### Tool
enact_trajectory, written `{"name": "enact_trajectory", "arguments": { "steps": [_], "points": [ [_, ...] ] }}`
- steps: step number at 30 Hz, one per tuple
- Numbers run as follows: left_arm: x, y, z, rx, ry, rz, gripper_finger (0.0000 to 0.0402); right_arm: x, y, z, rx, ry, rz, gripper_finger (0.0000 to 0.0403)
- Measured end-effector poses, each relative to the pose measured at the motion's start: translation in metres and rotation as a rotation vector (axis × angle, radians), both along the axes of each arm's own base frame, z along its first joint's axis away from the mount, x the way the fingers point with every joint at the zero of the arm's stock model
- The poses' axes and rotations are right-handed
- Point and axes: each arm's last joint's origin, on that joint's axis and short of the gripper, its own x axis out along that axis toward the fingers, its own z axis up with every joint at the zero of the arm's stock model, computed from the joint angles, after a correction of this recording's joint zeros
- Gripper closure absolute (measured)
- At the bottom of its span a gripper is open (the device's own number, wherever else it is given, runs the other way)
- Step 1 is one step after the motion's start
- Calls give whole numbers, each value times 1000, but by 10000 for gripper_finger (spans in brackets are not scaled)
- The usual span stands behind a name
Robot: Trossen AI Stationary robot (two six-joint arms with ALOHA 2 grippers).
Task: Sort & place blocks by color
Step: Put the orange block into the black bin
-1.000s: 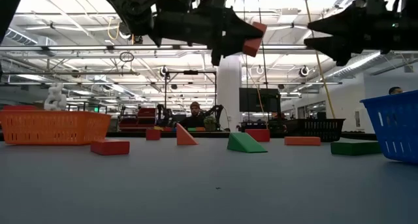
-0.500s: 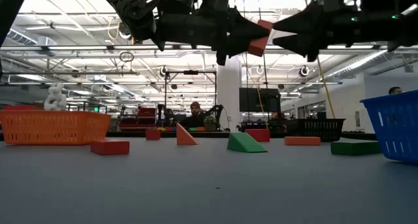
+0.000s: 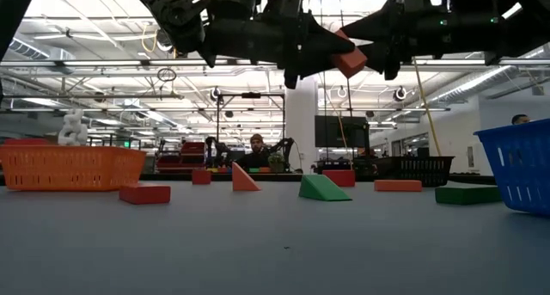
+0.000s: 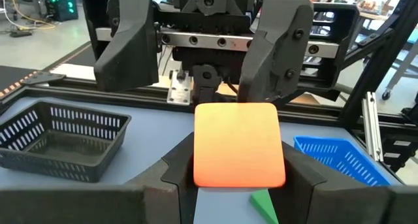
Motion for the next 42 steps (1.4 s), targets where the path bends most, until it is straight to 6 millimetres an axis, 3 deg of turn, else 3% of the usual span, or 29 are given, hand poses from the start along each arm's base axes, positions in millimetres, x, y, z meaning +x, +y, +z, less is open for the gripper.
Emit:
{"name": "enact_trajectory", "arguments": {
  "steps": [25, 34, 42],
  "points": [
    [-1, 2, -5, 0, 57, 42, 259, 0, 2, 0, 20, -2, 54, 138],
    [-10, 20, -19, -26, 255, 120, 259, 0, 2, -8, 24, 78, 52, 138],
    [-5, 9, -9, -23, 142, 79, 259, 0, 2, -13, 7, 134, 48, 138]
  ]
}}
